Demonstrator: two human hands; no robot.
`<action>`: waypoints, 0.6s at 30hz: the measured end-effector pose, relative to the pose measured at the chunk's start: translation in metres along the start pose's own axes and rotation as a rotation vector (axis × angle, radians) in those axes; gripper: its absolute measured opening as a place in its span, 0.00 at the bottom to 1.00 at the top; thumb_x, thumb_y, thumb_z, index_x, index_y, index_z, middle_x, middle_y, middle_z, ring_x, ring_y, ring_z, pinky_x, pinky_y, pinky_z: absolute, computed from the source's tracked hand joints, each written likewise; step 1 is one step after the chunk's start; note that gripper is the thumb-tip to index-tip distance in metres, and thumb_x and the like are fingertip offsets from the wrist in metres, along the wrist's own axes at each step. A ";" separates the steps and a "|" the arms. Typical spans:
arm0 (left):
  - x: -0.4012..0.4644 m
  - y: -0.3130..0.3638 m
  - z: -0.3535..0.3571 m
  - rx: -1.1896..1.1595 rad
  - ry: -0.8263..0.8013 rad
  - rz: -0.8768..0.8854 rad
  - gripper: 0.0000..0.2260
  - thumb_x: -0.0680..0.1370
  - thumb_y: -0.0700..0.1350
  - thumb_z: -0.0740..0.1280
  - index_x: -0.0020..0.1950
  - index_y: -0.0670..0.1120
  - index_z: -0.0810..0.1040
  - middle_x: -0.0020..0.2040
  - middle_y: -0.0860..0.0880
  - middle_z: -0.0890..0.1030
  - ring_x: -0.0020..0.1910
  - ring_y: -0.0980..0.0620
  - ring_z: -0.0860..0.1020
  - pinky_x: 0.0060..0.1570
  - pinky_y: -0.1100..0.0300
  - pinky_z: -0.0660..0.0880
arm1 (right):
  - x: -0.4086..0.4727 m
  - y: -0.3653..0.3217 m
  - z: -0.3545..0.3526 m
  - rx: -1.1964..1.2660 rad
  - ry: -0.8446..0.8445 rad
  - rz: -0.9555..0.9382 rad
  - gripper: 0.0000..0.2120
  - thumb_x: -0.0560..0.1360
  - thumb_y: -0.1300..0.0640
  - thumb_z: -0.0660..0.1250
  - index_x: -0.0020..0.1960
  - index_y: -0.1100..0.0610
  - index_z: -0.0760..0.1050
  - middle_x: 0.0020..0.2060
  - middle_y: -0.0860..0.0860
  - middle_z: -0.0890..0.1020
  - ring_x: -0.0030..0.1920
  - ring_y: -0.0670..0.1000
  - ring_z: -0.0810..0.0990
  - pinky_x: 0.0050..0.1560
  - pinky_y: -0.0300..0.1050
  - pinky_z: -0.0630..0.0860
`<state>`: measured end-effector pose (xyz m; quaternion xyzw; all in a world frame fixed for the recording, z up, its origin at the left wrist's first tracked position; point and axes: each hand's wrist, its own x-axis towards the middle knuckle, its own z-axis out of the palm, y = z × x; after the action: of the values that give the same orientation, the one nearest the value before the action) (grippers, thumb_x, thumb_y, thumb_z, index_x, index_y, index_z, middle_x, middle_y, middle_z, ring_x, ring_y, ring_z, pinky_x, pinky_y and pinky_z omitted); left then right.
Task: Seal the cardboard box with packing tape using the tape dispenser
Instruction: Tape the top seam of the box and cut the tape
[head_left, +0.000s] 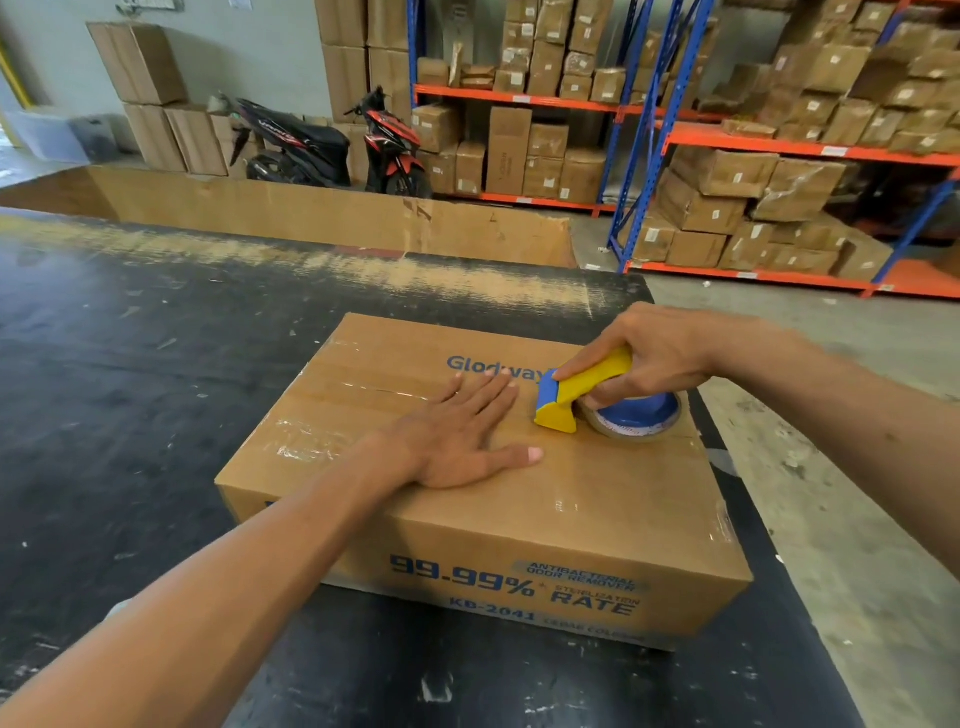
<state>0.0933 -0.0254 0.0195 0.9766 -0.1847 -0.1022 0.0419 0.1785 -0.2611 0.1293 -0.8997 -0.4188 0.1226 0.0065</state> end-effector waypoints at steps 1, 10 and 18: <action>-0.001 0.000 -0.001 0.000 0.000 -0.002 0.42 0.77 0.74 0.44 0.81 0.50 0.37 0.82 0.52 0.37 0.79 0.57 0.35 0.78 0.51 0.35 | -0.005 0.002 -0.001 0.017 -0.001 0.010 0.19 0.73 0.36 0.68 0.64 0.28 0.72 0.45 0.35 0.76 0.42 0.41 0.75 0.39 0.35 0.65; 0.000 0.000 -0.008 0.053 -0.026 0.009 0.43 0.75 0.75 0.43 0.81 0.50 0.38 0.82 0.50 0.37 0.79 0.55 0.36 0.78 0.50 0.36 | -0.090 0.054 0.015 0.072 0.008 0.185 0.21 0.71 0.38 0.71 0.62 0.26 0.72 0.42 0.34 0.72 0.44 0.39 0.73 0.42 0.35 0.64; 0.021 0.104 -0.005 -0.043 0.038 0.056 0.58 0.66 0.83 0.48 0.81 0.45 0.36 0.81 0.45 0.35 0.80 0.47 0.34 0.77 0.42 0.37 | -0.089 0.058 0.016 0.045 0.032 0.155 0.21 0.72 0.38 0.71 0.63 0.27 0.72 0.40 0.34 0.72 0.43 0.37 0.72 0.42 0.35 0.64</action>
<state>0.0774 -0.1292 0.0330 0.9716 -0.2090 -0.0865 0.0692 0.1634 -0.3670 0.1263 -0.9309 -0.3451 0.1175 0.0238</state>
